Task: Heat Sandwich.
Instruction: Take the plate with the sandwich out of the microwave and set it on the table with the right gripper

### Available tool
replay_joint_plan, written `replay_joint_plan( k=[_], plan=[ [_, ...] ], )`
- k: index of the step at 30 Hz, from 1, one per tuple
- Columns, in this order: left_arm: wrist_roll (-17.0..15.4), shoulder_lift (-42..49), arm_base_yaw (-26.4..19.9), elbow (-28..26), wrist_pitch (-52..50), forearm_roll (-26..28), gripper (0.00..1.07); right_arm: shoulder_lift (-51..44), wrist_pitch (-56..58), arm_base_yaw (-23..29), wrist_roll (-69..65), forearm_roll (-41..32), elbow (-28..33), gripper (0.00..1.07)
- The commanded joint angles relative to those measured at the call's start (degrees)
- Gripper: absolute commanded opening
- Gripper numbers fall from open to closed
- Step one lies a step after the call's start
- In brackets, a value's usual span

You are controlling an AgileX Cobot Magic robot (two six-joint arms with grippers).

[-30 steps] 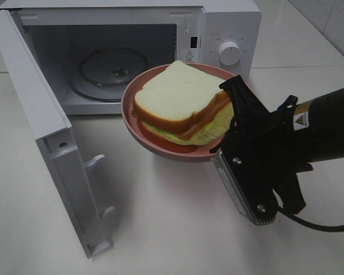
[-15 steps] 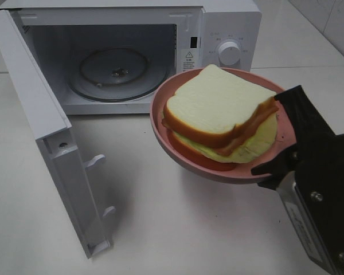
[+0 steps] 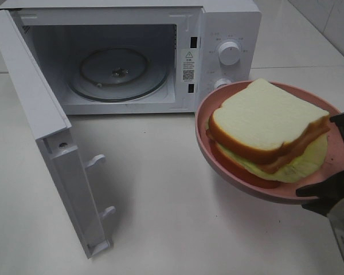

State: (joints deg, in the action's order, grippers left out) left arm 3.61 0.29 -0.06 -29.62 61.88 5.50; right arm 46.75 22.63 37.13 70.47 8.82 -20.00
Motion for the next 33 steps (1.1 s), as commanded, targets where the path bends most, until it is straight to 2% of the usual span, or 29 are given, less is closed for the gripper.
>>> replay_joint_plan(
  k=[1,12,33],
  plan=[
    [-0.1,0.3,-0.1,0.0,-0.3,0.3,0.98,-0.7,-1.2,-0.1,-5.3,4.2,0.3,0.01],
    [-0.1,0.3,-0.1,0.0,-0.3,0.3,0.98,-0.7,3.3,-0.1,-28.4,21.1,0.3,0.01],
    [-0.1,0.3,-0.1,0.0,-0.3,0.3,0.98,5.2,13.3,-0.1,-62.6,41.8,0.3,0.01]
  ],
)
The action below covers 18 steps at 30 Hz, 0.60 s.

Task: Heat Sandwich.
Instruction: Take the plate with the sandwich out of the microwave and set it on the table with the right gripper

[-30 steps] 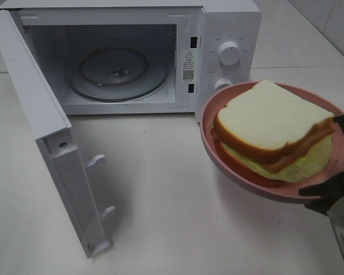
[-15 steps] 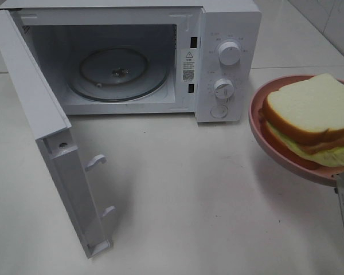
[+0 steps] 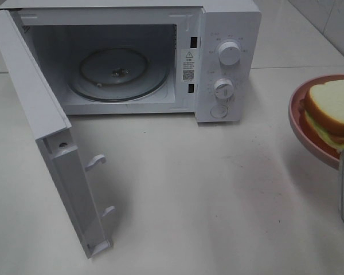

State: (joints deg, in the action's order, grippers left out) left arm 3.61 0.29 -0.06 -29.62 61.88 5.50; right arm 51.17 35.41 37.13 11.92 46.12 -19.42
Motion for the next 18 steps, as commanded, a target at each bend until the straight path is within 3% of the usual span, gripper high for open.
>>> replay_joint_plan(
  k=[1,8,18],
  plan=[
    [-0.1,0.3,-0.1,0.0,-0.3,0.3,0.98,1.4,0.8,-0.1,-5.7,5.3,-0.3,0.01],
    [-0.1,0.3,-0.1,0.0,-0.3,0.3,0.98,4.5,2.5,-0.1,-15.0,9.7,-0.6,0.01],
    [-0.1,0.3,-0.1,0.0,-0.3,0.3,0.98,14.3,10.1,-0.1,-32.2,11.7,-6.0,0.01]
  ],
)
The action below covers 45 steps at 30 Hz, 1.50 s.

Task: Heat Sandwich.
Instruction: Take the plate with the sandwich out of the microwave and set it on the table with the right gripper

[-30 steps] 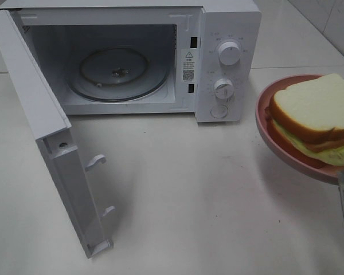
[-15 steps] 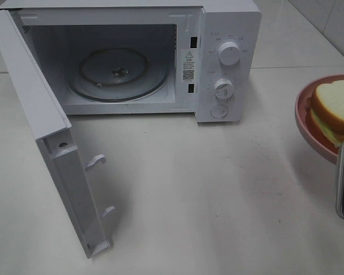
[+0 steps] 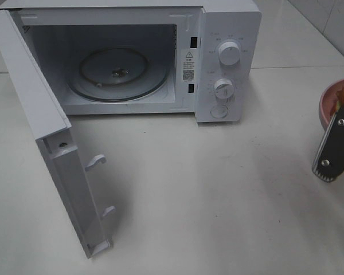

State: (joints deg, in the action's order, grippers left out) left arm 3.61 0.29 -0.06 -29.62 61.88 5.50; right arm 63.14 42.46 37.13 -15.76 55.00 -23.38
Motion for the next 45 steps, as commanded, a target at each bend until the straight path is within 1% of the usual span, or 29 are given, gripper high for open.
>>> replay_joint_plan(
  k=[1,3,9,12,13,16,17,20,22,25,30,33,37,40,45],
  plan=[
    [-0.1,0.3,-0.1,0.0,-0.3,0.3,0.98,3.3,4.1,-0.1,-5.9,3.1,-2.8,0.01],
    [-0.1,0.3,-0.1,0.0,-0.3,0.3,0.98,6.1,6.1,-0.1,-9.6,3.6,-4.7,0.01],
    [-0.1,0.3,-0.1,0.0,-0.3,0.3,0.98,10.1,7.9,-0.1,-15.3,3.6,-7.6,0.01],
    [-0.1,0.3,-0.1,0.0,-0.3,0.3,0.98,13.1,10.9,-0.1,-20.3,2.3,-10.4,0.01],
    [-0.1,0.3,-0.1,0.0,-0.3,0.3,0.98,13.1,10.9,-0.1,-20.3,2.3,-10.4,0.01],
    [-0.1,0.3,-0.1,0.0,-0.3,0.3,0.98,16.3,13.6,-0.1,-23.3,1.3,-13.3,0.01],
    [-0.1,0.3,-0.1,0.0,-0.3,0.3,0.98,16.3,13.6,-0.1,-23.3,1.3,-13.3,0.01],
    [-0.1,0.3,-0.1,0.0,-0.3,0.3,0.98,19.3,16.8,-0.1,-23.7,0.9,-16.2,0.01],
    [-0.1,0.3,-0.1,0.0,-0.3,0.3,0.98,19.9,17.3,-0.1,-24.1,0.8,-16.8,0.01],
    [-0.1,0.3,-0.1,0.0,-0.3,0.3,0.98,22.3,18.8,-0.3,-27.5,0.2,-19.1,0.02],
    [-0.1,0.3,-0.1,0.0,-0.3,0.3,0.98,24.4,18.9,-0.3,-33.5,0.2,-20.4,0.03],
    [-0.1,0.3,-0.1,0.0,-0.3,0.3,0.98,25.5,19.0,-0.3,-34.3,0.2,-20.5,0.03],
    [-0.1,0.3,-0.1,0.0,-0.3,0.3,0.98,27.8,18.3,-1.8,-35.5,-0.5,-20.5,0.03],
    [-0.1,0.3,-0.1,0.0,-0.3,0.3,0.98,29.9,16.6,-4.2,-35.7,-1.5,-20.5,0.03],
    [-0.1,0.3,-0.1,0.0,-0.3,0.3,0.98,31.2,14.1,-5.7,-37.3,-1.4,-20.5,0.03]
  ],
)
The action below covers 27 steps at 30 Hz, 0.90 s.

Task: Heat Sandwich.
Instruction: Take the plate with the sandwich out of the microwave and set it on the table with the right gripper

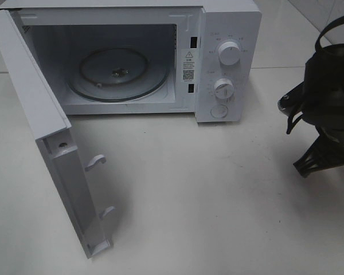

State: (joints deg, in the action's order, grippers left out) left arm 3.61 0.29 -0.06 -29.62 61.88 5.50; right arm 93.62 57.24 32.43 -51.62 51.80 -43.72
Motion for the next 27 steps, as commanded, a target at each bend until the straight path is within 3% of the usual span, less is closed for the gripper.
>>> replay_joint_plan(
  k=[1,11,27],
  plan=[
    [-0.1,0.3,-0.1,0.0,-0.3,0.3,0.98,1.1,-1.3,-1.4,-2.2,1.9,-0.2,0.03],
    [-0.1,0.3,-0.1,0.0,-0.3,0.3,0.98,6.4,-5.3,-4.9,-5.8,2.4,-0.2,0.05],
    [-0.1,0.3,-0.1,0.0,-0.3,0.3,0.98,14.4,-9.2,-4.9,-14.4,5.5,-0.2,0.06]
  ],
)
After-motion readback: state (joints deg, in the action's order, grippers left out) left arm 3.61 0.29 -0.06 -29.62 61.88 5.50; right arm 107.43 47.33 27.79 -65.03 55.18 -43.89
